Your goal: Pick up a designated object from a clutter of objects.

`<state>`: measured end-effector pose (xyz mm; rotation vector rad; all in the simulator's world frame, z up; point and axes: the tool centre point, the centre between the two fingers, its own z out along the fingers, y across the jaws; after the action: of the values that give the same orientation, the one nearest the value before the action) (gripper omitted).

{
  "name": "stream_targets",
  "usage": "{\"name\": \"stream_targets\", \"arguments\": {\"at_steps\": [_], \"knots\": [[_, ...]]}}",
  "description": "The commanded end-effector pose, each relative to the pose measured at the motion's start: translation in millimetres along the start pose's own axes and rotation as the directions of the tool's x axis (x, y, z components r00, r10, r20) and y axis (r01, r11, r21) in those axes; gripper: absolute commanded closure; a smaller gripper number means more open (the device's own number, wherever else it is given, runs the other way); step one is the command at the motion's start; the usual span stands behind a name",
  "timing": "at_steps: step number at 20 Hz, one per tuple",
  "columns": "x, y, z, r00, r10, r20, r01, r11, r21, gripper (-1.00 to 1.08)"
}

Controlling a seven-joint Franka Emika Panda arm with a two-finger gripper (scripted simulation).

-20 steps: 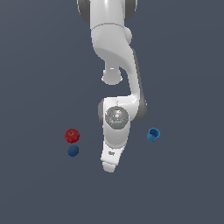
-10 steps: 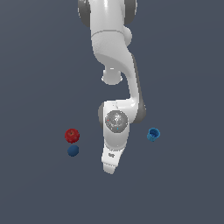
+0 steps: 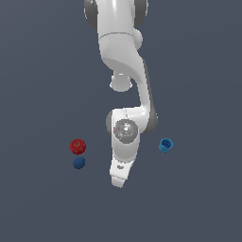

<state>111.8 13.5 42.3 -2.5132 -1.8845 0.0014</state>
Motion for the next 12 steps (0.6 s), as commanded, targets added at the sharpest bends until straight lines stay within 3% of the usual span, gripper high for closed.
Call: {"name": "stream_targets", "arguments": {"at_steps": [1, 12], "knots": [[0, -1, -3, 1.000, 0.000, 0.000, 0.000, 1.000, -0.001, 1.08], [-11, -25, -39, 1.000, 0.000, 0.001, 0.000, 1.000, -0.001, 1.08]]}}
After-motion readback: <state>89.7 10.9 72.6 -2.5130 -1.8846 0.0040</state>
